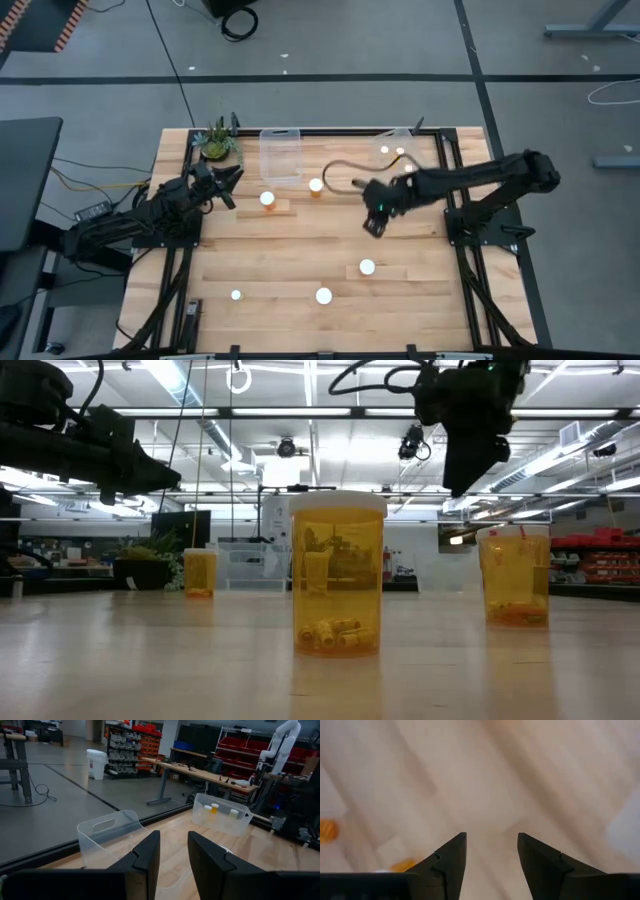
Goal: Pick and place medicine bottles into bin by pill shape (circle, oval)
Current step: Move the big orange pill bottle to the top of the table
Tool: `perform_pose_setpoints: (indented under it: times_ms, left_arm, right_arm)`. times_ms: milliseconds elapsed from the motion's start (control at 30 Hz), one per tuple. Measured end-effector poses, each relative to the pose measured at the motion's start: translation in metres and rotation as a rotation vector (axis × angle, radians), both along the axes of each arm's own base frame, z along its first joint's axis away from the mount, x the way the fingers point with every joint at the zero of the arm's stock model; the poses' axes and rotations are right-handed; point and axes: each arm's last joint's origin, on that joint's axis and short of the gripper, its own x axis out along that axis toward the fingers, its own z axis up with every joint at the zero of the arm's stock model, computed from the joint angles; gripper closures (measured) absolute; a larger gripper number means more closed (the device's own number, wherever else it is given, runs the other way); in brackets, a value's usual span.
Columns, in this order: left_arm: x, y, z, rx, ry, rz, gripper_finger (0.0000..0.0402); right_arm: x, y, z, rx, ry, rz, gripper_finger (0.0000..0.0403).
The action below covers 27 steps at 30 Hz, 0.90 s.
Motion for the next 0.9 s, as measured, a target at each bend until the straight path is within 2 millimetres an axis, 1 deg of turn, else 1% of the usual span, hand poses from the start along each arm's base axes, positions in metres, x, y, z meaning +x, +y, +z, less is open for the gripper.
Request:
perform_pose_setpoints:
  times_ms: [133,233,467,567,733,900]
  left_arm:
    - [0.0,0.0,0.0,0.0,0.0,0.0,0.0294]
    - [0.0,0.0,0.0,0.0,0.0,0.0,0.0294]
    - [0.0,0.0,0.0,0.0,0.0,0.0,0.0294]
    - [0.0,0.0,0.0,0.0,0.0,0.0,0.0294]
    - [0.0,0.0,0.0,0.0,0.0,0.0,0.0294]
    - [0.0,0.0,0.0,0.0,0.0,0.0,0.0294]
  right_arm:
    - [0.005,0.033,-0.016,0.027,0.052,0.017,0.0218]
    - [0.006,0.053,-0.029,0.059,0.097,0.018,0.0219]
    - [0.005,0.088,-0.052,0.19,0.205,-0.049,0.0218]
    - [0.003,0.101,-0.058,0.234,0.23,-0.077,0.0218]
    - [0.007,0.117,-0.071,0.287,0.232,-0.113,0.0218]
    - [0.014,0.125,-0.087,0.309,0.249,-0.143,0.0218]
